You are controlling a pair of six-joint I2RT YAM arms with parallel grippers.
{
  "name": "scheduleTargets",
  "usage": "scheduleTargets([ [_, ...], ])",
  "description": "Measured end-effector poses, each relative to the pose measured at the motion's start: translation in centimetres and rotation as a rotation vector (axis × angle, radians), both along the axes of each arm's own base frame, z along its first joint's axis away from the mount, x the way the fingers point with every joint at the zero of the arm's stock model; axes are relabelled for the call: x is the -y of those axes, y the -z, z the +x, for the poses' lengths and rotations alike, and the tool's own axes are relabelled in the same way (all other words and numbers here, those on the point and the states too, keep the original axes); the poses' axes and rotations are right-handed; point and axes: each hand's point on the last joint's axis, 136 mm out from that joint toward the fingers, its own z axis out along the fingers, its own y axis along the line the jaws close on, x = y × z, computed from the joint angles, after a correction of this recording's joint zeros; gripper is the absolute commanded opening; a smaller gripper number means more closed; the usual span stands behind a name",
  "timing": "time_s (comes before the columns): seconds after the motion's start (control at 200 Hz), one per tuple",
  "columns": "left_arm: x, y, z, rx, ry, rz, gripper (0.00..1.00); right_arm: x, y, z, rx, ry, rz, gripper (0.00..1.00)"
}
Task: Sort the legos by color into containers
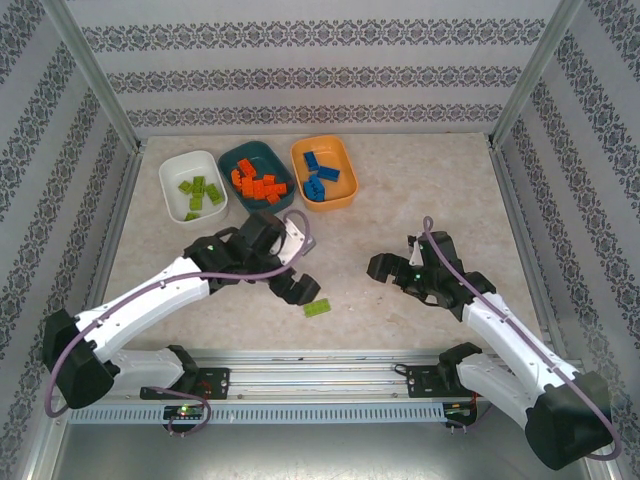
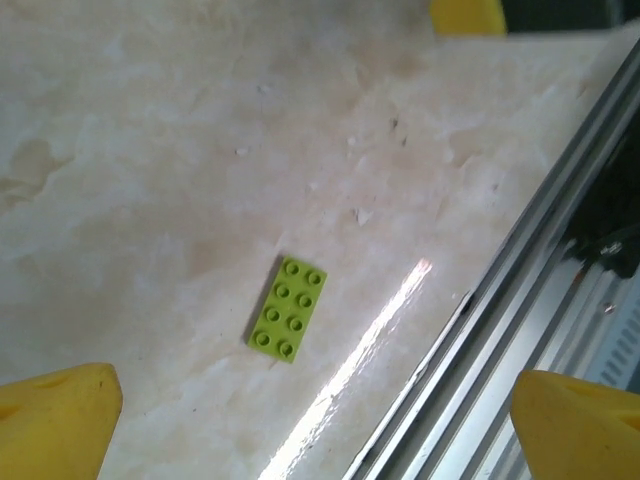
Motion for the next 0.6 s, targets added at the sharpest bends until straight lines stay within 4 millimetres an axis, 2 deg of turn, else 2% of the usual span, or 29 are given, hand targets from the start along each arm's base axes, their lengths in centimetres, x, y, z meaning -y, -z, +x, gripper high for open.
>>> scheduleTargets([
  [0.13, 0.5, 2.8, -1.0, -0.014, 0.029, 0.072, 1.0, 0.0, 0.5, -0.2, -0.013, 0.004, 0.004, 0.98],
  [0.325, 1.9, 5.3, -1.5, -0.032, 0.076, 0.119, 1.0, 0.1, 1.5, -0.6, -0.04, 0.018, 0.008, 0.98],
  [0.485, 3.0, 8.0, -1.7, -0.029, 0.122, 0.244, 1.0, 0.1, 1.5, -0.6, -0.038, 0.02, 0.014, 0.98],
  [0.6, 3.8, 9.0, -1.6, -0.023, 0.149, 0.303, 1.0, 0.0, 1.4, -0.5, -0.033, 0.02, 0.016, 0.98],
])
